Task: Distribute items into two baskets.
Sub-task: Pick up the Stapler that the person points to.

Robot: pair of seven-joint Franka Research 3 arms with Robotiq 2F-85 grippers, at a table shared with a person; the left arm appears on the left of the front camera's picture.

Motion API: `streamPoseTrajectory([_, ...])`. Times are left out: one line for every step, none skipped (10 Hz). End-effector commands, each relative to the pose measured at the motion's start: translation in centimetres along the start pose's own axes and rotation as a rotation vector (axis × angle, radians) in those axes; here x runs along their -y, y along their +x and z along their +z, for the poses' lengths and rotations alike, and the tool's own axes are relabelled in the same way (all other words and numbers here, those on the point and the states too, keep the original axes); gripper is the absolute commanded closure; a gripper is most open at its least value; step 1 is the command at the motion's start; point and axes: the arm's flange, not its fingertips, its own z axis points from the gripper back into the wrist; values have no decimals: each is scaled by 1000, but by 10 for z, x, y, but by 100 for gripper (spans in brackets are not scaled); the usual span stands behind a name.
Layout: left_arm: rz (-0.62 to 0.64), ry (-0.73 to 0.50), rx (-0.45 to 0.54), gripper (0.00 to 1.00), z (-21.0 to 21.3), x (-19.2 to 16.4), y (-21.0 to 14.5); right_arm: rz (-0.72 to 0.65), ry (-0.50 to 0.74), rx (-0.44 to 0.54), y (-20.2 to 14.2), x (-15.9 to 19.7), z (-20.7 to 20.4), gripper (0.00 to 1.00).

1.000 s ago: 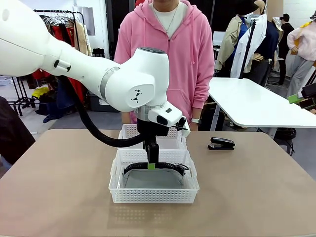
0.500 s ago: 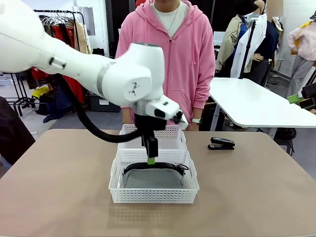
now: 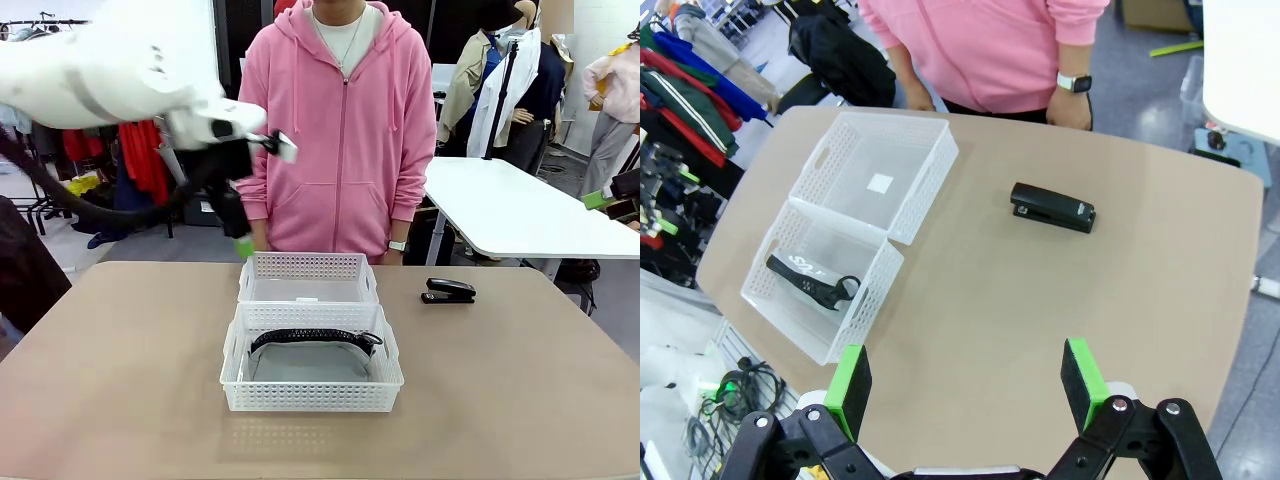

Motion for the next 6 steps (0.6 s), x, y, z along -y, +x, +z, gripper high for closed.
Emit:
streamPoseTrajectory([59, 20, 79, 0, 21, -12, -51, 6, 7, 7, 1, -1, 0, 0])
streamPoseTrajectory([98, 16, 111, 0, 36, -21, -76, 6, 7, 7, 1, -1, 0, 0])
streamPoseTrajectory([139, 29, 162, 0, 53, -29, -106, 6, 7, 7, 1, -1, 0, 0])
streamPoseTrajectory([173, 40, 211, 0, 67, -33, -134, 6, 7, 7, 1, -1, 0, 0])
streamPoseTrajectory([204, 49, 266, 0, 80, -32, -161, 6, 7, 7, 1, -1, 0, 0])
streamPoseTrajectory([231, 54, 305, 0, 90, -30, -185, 6, 7, 7, 1, -1, 0, 0])
